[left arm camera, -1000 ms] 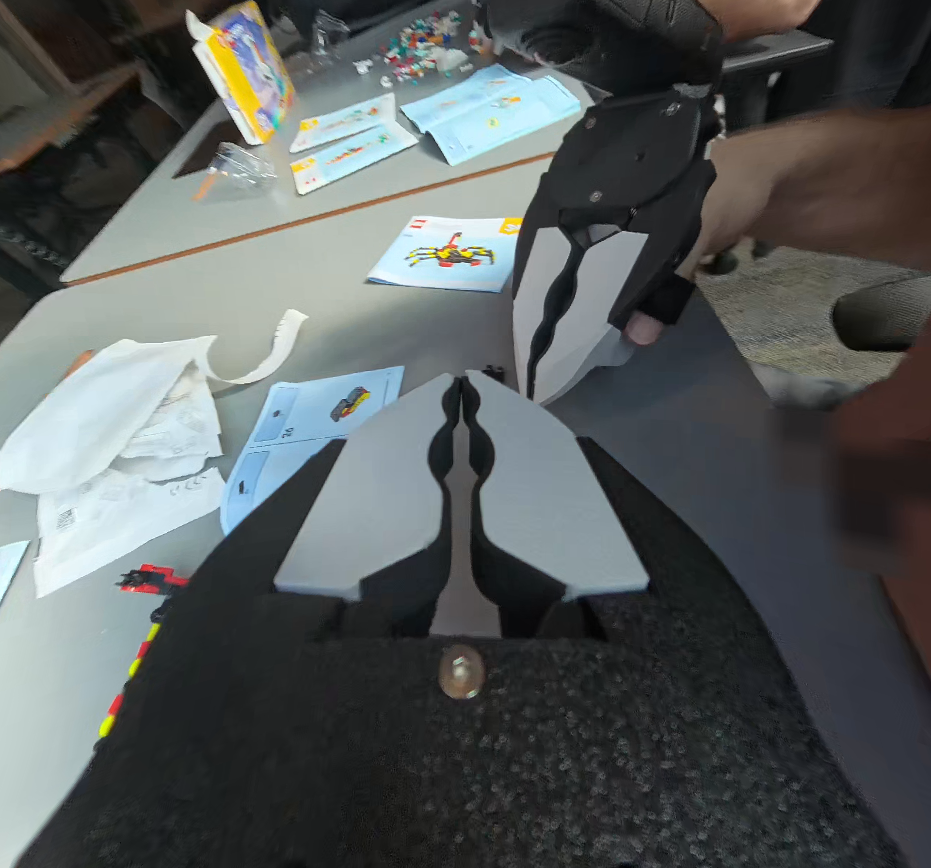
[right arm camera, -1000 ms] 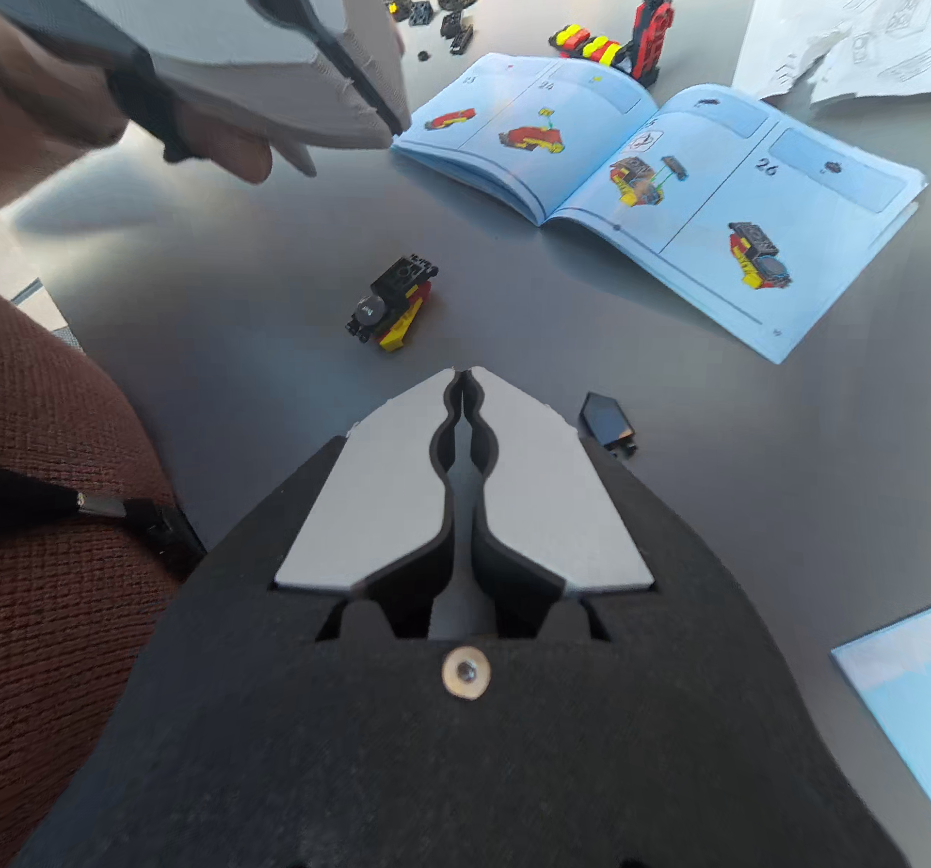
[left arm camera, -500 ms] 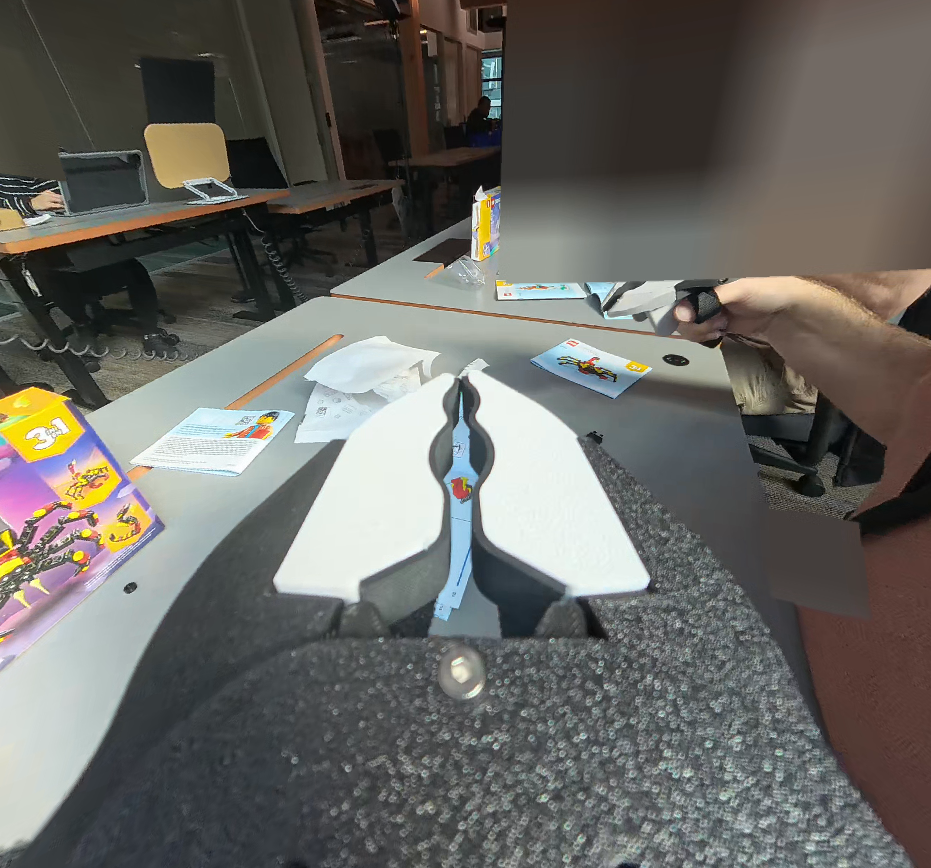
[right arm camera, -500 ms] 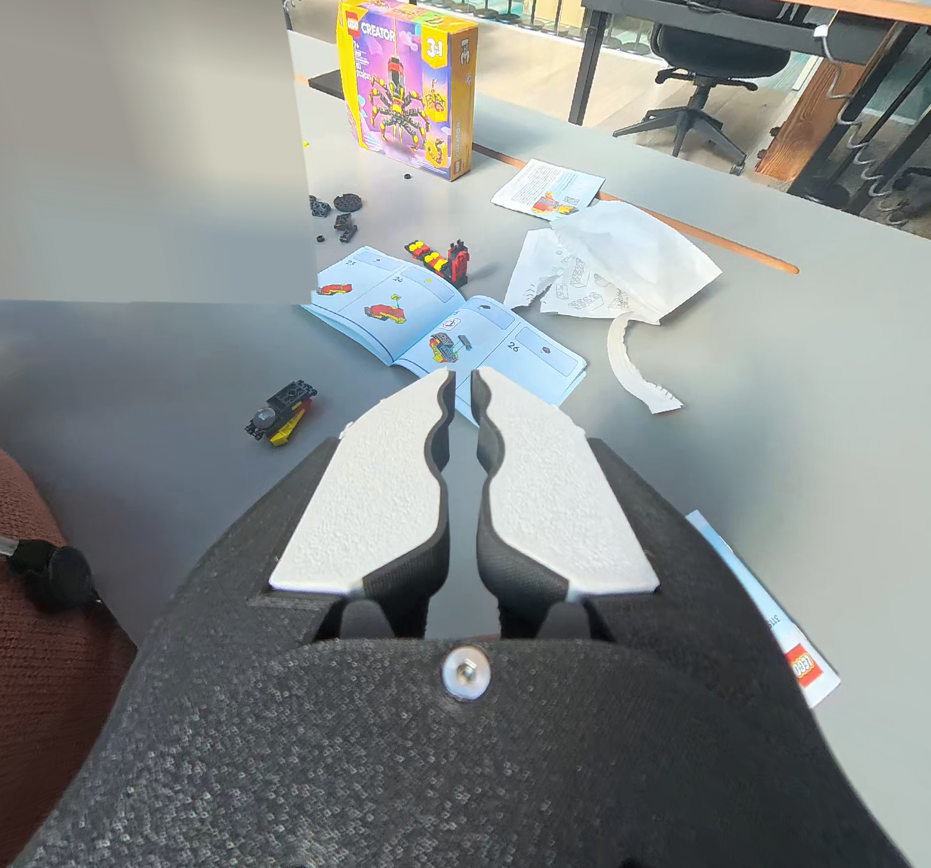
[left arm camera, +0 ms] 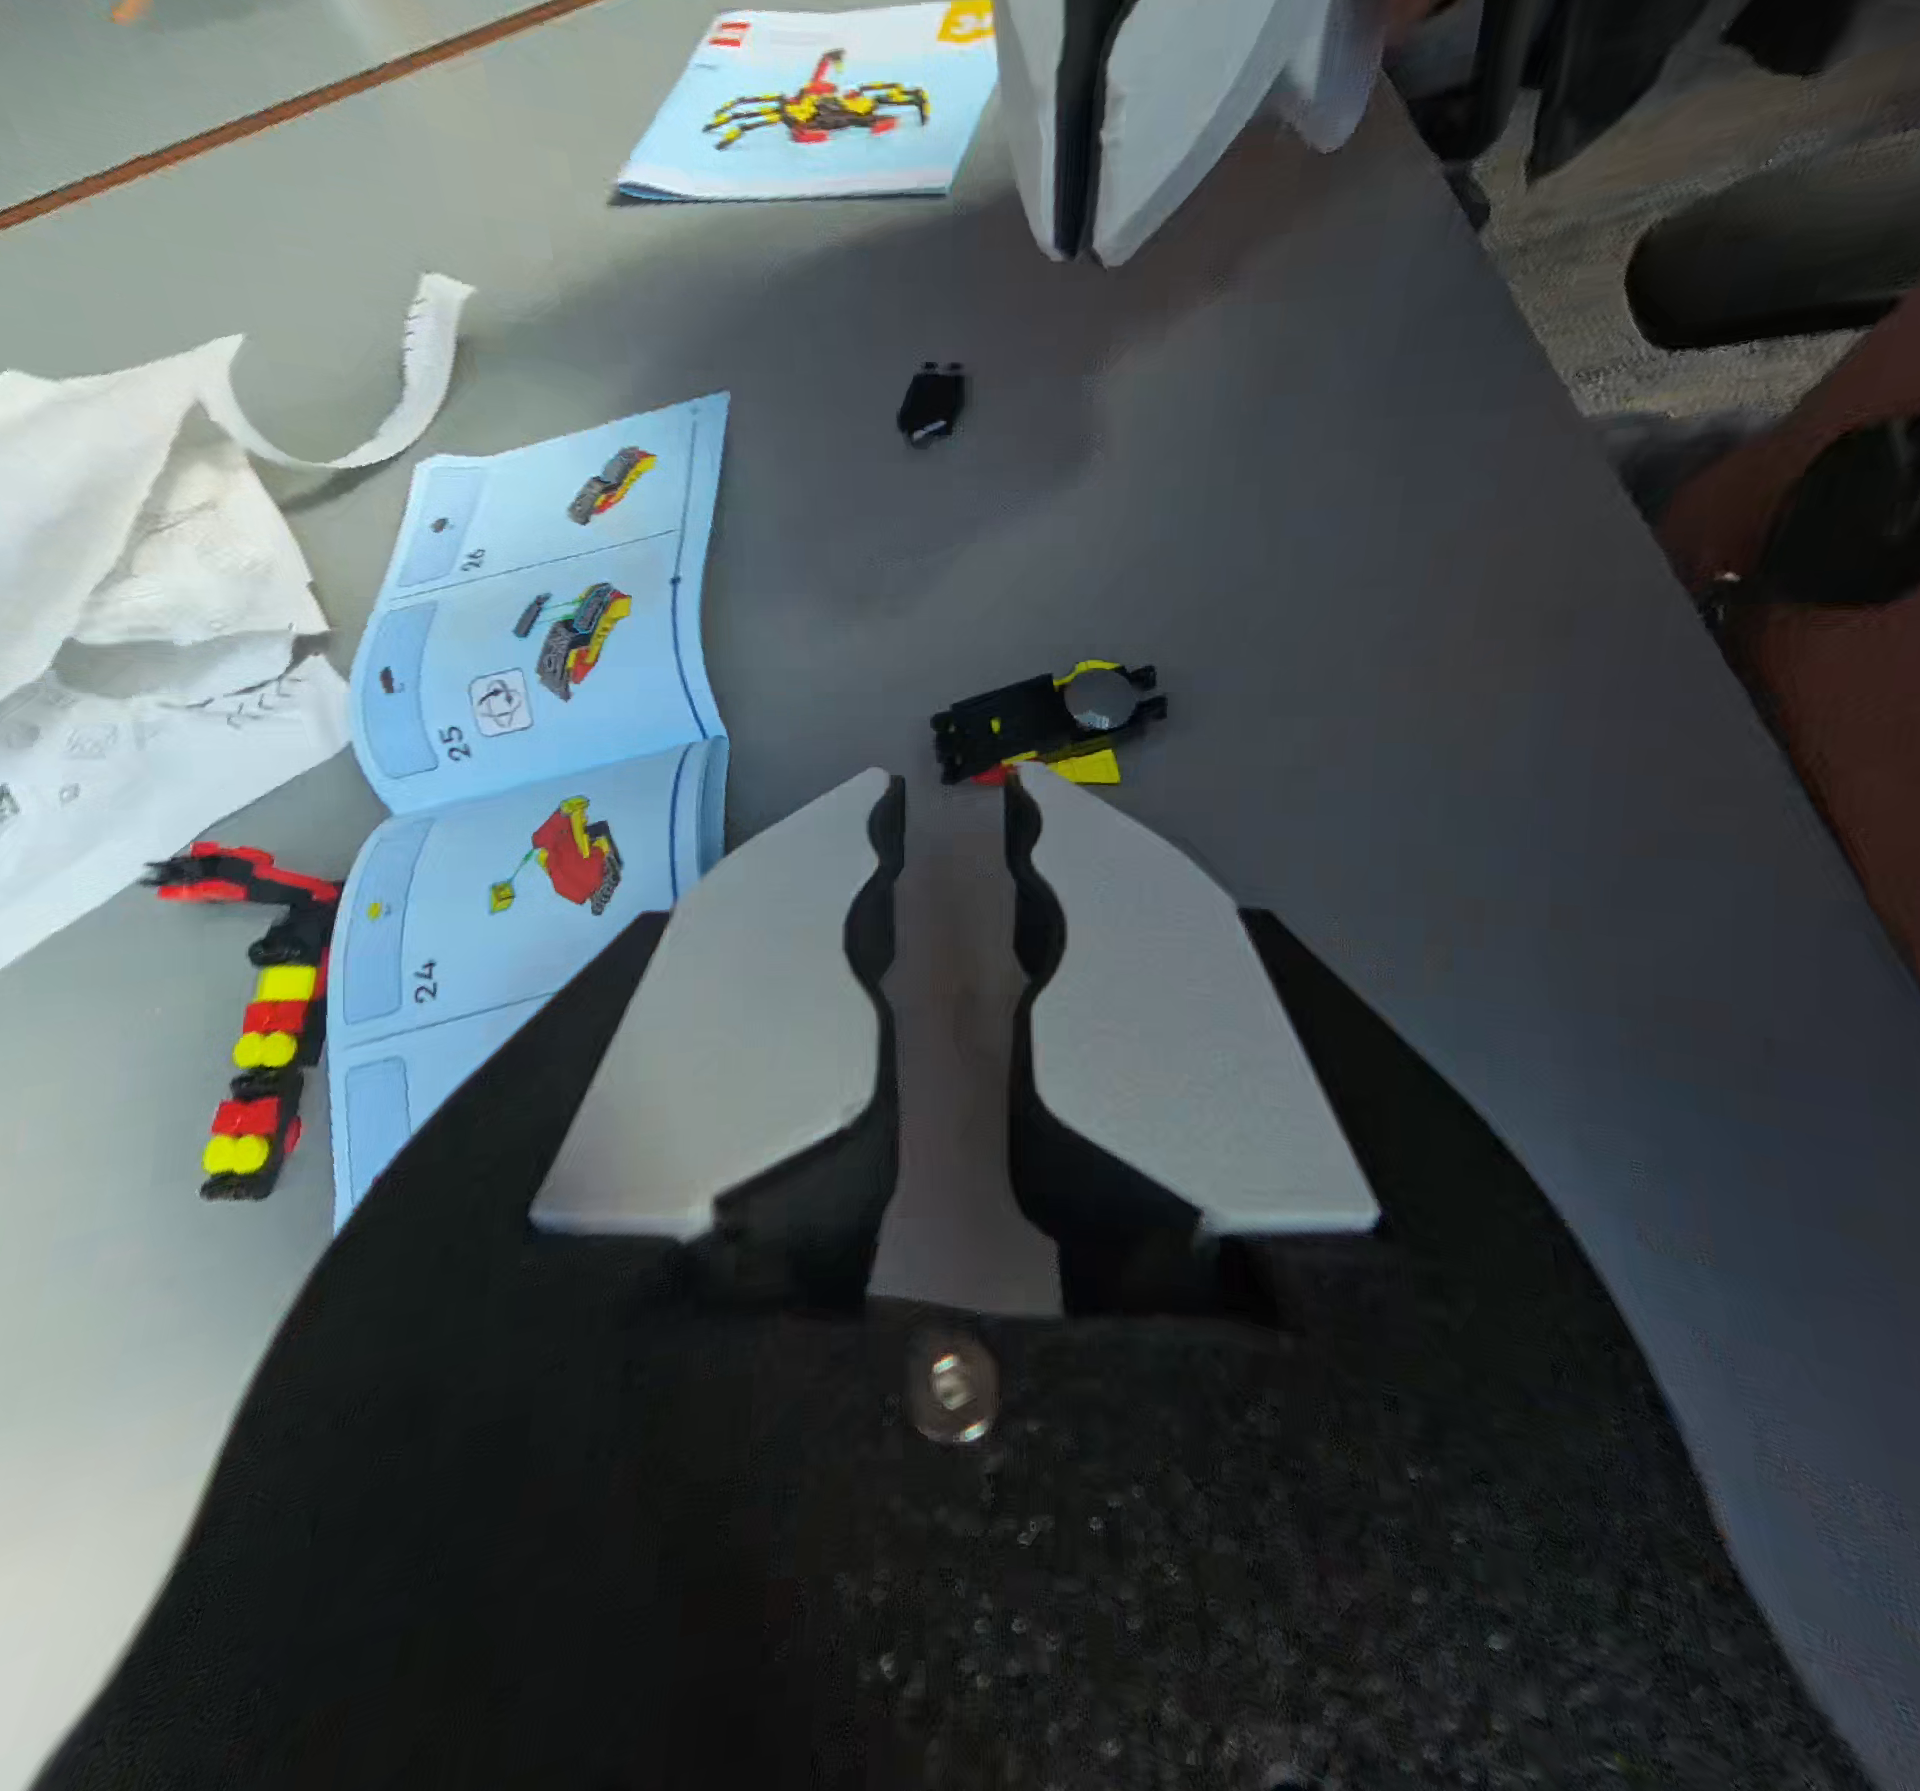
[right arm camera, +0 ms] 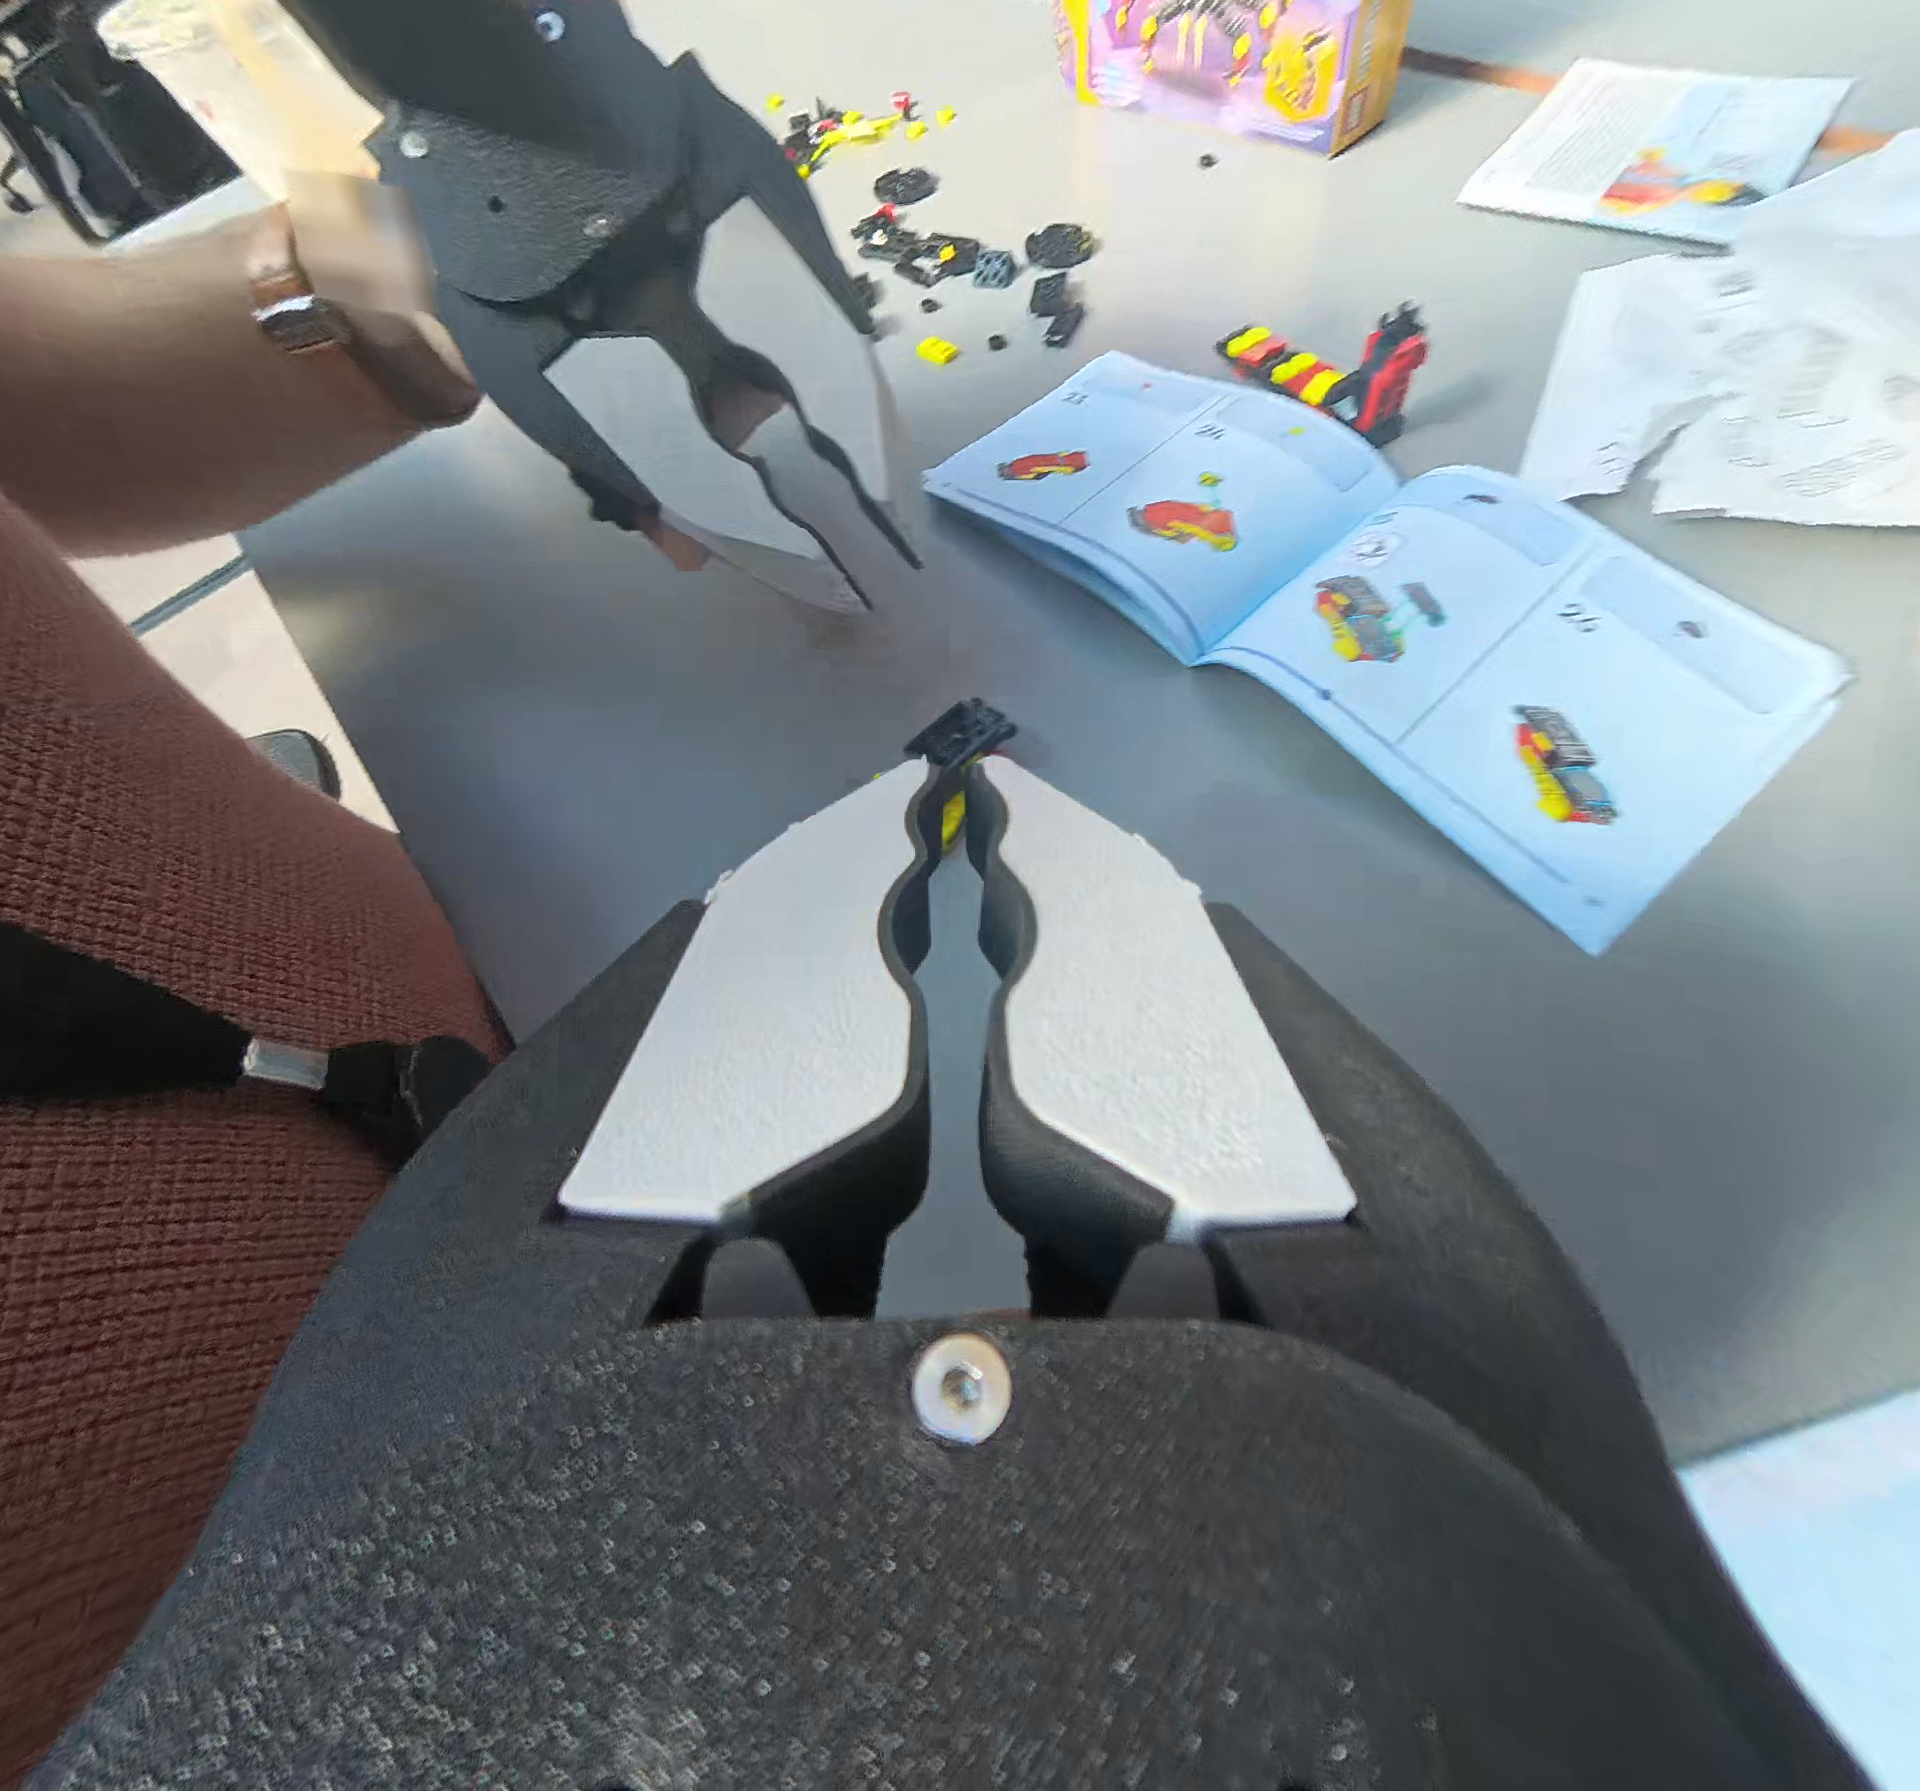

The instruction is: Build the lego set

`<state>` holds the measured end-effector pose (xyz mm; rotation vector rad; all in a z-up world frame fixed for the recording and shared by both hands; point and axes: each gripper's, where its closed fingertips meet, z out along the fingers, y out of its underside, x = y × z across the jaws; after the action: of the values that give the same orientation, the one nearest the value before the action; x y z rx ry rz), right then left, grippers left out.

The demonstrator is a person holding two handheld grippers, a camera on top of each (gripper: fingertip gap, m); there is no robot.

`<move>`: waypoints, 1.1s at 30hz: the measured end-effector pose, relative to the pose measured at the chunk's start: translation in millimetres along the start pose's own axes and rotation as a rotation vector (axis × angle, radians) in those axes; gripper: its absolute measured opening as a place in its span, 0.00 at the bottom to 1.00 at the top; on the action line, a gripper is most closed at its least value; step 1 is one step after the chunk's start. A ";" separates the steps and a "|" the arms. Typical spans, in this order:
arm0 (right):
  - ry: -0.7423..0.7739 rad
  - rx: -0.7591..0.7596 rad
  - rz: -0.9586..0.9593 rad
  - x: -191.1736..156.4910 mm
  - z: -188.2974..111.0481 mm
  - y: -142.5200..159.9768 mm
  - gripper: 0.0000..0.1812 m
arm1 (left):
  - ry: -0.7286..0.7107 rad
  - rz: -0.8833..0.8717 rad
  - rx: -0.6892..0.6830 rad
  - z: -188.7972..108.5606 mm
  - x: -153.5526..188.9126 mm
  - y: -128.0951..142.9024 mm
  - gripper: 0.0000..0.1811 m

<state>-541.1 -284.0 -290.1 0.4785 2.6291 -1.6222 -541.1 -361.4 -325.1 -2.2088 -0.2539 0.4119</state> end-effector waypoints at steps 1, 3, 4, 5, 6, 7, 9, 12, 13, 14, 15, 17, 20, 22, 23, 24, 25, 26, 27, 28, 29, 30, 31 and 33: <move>-0.033 -0.047 -0.002 -14.6 11.9 9.8 0.02 | 0.058 0.090 -0.039 8.8 6.0 4.9 0.14; -0.010 -0.175 -0.058 -27.9 29.2 34.2 0.05 | 0.152 0.256 -0.108 18.3 12.3 11.9 0.22; 0.041 -0.209 -0.094 -26.0 31.0 41.4 0.05 | 0.179 0.320 -0.133 20.6 11.3 13.1 0.26; 0.084 -0.218 -0.113 -22.8 28.8 44.6 0.05 | 0.204 0.372 -0.148 21.9 9.7 13.2 0.27; 0.098 -0.210 -0.110 -21.5 24.4 45.6 0.05 | 0.240 0.408 -0.155 22.9 9.5 13.5 0.27; 0.089 -0.186 -0.085 -22.2 19.0 44.8 0.05 | 0.285 0.429 -0.157 24.0 11.3 13.7 0.28; 0.071 -0.132 -0.015 -20.2 8.0 42.0 0.05 | 0.368 0.467 -0.158 28.6 15.8 14.7 0.29; 0.093 -0.110 0.022 -9.6 -3.3 42.9 0.05 | 0.468 0.511 -0.207 37.2 21.4 21.7 0.29; 0.101 -0.115 0.020 -6.9 -5.5 43.9 0.05 | 0.495 0.512 -0.207 39.2 23.6 21.8 0.29; 0.104 -0.117 0.017 -5.2 -7.2 44.6 0.05 | 0.514 0.510 -0.199 41.0 25.3 20.9 0.28; 0.102 -0.117 0.014 -4.5 -8.2 44.9 0.05 | 0.527 0.507 -0.191 42.5 26.2 19.8 0.28; 0.098 -0.120 -0.003 -2.6 -10.1 45.7 0.05 | 0.540 0.495 -0.191 44.6 26.3 19.0 0.23; 0.215 0.032 -0.091 16.1 -32.5 9.8 0.06 | 0.544 0.464 -0.186 46.4 27.2 18.1 0.20; 0.468 0.327 -0.257 34.7 -82.7 -52.9 0.07 | 0.480 0.437 -0.148 46.9 22.1 10.3 0.23; 0.655 0.478 -0.346 42.6 -119.8 -81.6 0.08 | 0.420 0.412 -0.091 44.6 16.8 -1.1 0.26; 0.819 0.595 -0.433 44.7 -156.0 -102.6 0.08 | 0.319 0.385 -0.001 40.0 7.1 -19.2 0.31; 0.957 0.689 -0.492 44.8 -188.1 -115.9 0.08 | 0.193 0.357 0.106 31.1 -5.5 -39.9 0.40; 1.061 0.766 -0.522 44.1 -214.6 -122.6 0.09 | 0.066 0.337 0.199 18.0 -18.5 -58.0 0.47; 1.126 0.836 -0.538 42.7 -234.6 -124.5 0.09 | -0.075 0.325 0.276 2.1 -32.6 -72.6 0.52; 1.164 0.886 -0.534 43.2 -248.5 -122.3 0.10 | -0.202 0.318 0.338 -15.2 -44.0 -83.4 0.57; 1.189 0.915 -0.512 46.0 -257.7 -117.5 0.09 | -0.296 0.310 0.380 -31.3 -51.4 -89.6 0.59; 1.211 0.929 -0.487 49.3 -263.7 -111.8 0.10 | -0.364 0.297 0.406 -44.9 -55.9 -92.6 0.61; 1.231 0.932 -0.478 51.2 -266.9 -106.6 0.10 | -0.421 0.286 0.424 -56.4 -59.3 -94.0 0.63; 1.301 0.954 -0.498 48.2 -276.5 -98.7 0.10 | -0.542 0.280 0.447 -79.8 -67.2 -95.3 0.64</move>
<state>-573.0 -71.0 -84.9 1.3278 2.2974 -3.7309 -576.9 -381.6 -189.9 -1.6605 -0.1204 1.1113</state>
